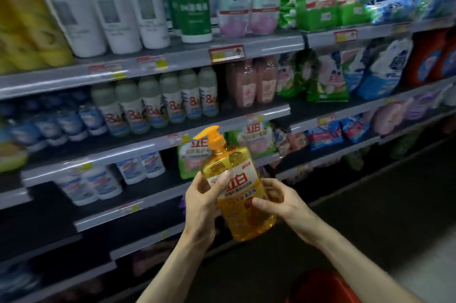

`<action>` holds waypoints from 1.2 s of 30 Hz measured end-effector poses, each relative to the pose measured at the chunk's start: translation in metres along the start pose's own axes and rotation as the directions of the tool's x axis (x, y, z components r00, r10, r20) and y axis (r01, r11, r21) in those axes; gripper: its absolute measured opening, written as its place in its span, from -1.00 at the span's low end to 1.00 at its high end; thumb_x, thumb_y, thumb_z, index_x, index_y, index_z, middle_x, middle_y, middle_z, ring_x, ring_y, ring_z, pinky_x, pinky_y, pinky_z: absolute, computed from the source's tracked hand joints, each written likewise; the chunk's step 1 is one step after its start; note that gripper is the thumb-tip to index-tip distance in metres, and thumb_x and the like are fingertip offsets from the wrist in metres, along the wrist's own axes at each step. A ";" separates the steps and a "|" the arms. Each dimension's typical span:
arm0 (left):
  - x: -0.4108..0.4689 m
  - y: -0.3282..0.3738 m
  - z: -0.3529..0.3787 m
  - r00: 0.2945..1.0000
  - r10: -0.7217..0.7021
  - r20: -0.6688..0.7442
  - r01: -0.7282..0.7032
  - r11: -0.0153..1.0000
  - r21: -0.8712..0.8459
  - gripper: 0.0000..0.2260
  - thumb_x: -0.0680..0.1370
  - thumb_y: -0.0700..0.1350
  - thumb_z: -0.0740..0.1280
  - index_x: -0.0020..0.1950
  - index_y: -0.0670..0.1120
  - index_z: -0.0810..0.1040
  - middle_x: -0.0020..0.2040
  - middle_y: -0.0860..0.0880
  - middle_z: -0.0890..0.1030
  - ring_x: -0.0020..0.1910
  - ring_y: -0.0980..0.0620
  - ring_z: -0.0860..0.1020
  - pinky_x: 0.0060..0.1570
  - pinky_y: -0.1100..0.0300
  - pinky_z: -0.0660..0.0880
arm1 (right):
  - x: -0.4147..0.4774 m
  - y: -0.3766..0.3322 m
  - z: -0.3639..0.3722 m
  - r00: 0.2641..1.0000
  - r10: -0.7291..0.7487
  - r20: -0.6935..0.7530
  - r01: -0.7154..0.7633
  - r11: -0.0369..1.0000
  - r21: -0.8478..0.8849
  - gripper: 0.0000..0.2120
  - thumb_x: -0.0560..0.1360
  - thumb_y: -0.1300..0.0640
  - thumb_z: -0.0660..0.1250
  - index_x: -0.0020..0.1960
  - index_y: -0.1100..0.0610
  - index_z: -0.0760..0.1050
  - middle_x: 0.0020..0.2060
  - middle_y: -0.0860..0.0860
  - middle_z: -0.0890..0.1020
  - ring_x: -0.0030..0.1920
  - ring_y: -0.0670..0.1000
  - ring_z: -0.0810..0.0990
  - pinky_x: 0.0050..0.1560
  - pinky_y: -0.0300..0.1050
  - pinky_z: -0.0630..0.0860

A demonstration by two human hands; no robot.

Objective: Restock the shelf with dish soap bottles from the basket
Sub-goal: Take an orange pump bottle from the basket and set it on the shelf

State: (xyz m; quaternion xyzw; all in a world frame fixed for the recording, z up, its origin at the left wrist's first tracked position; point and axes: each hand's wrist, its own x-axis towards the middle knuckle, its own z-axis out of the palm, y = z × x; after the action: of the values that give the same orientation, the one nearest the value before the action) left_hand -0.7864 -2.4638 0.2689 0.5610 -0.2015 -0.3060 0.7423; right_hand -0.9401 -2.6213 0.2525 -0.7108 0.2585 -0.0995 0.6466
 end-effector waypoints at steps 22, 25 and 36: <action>-0.014 0.080 -0.157 0.884 0.209 -0.418 -0.110 0.962 0.248 -0.61 0.56 0.13 0.52 0.35 0.08 0.61 0.27 -0.07 0.71 0.26 -0.07 0.69 0.16 0.06 0.67 | 0.151 -0.105 0.188 0.798 -0.260 0.544 0.319 0.948 -0.014 -0.46 0.38 -0.05 0.66 0.28 0.09 0.61 0.08 -0.03 0.77 0.09 -0.02 0.76 0.14 0.07 0.71; -0.027 0.082 -0.174 0.840 0.221 -0.496 -0.088 0.957 0.278 -0.53 0.58 0.14 0.51 0.45 0.10 0.54 0.32 -0.03 0.69 0.32 -0.03 0.65 0.32 -0.09 0.60 | 0.166 -0.120 0.206 0.737 -0.269 0.620 0.334 0.943 0.012 -0.44 0.36 -0.10 0.65 0.29 0.04 0.61 0.09 -0.09 0.77 0.11 -0.08 0.75 0.12 -0.02 0.71; -0.114 0.128 -0.226 0.634 0.352 -0.689 -0.133 0.927 0.351 -0.58 0.47 0.30 0.53 0.31 0.41 0.59 0.29 0.04 0.71 0.29 0.04 0.67 0.19 0.12 0.65 | 0.144 -0.171 0.321 0.502 -0.327 0.801 0.365 0.919 0.146 -0.44 0.36 -0.12 0.64 0.28 0.04 0.61 0.11 -0.09 0.76 0.14 -0.05 0.75 0.09 0.01 0.72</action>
State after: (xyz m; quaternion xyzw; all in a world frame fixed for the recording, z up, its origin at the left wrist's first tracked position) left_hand -0.6953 -2.2021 0.3308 0.6983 0.0036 0.0821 0.7111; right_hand -0.6246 -2.4090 0.3445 -0.7265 -0.2116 0.1154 0.6436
